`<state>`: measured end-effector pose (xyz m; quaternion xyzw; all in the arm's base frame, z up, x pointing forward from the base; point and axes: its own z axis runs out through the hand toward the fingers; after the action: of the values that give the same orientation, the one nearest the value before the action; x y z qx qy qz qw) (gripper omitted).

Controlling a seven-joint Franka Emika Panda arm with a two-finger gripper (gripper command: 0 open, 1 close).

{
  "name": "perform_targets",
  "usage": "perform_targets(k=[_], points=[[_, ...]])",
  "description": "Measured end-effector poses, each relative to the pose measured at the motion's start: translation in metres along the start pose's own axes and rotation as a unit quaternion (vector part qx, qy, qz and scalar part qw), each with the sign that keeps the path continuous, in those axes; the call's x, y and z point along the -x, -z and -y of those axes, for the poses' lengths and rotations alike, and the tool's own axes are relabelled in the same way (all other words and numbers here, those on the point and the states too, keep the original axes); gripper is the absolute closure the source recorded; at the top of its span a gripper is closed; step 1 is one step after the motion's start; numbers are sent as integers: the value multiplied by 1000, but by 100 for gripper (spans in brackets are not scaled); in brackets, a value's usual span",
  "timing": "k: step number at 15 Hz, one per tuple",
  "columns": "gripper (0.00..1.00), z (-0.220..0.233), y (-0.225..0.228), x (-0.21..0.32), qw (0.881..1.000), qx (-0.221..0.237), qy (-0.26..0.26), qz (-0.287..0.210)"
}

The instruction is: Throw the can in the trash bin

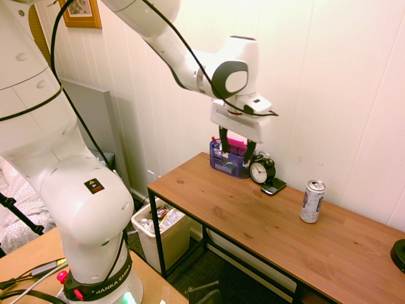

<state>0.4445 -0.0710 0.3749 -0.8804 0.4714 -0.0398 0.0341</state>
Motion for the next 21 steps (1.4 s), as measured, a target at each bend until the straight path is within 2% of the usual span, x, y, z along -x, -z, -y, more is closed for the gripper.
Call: perform_targets(k=[3,5,9,14,15,21], points=[[0,-22,14,-64,998,4,-56,2],[0,-34,6,-101,996,21,-89,13],[0,-45,-32,-159,989,44,-139,34],[0,-26,-92,-201,984,64,-156,49],[100,-22,-96,-210,985,62,-157,44],[100,-9,-99,-243,985,51,-162,12]])
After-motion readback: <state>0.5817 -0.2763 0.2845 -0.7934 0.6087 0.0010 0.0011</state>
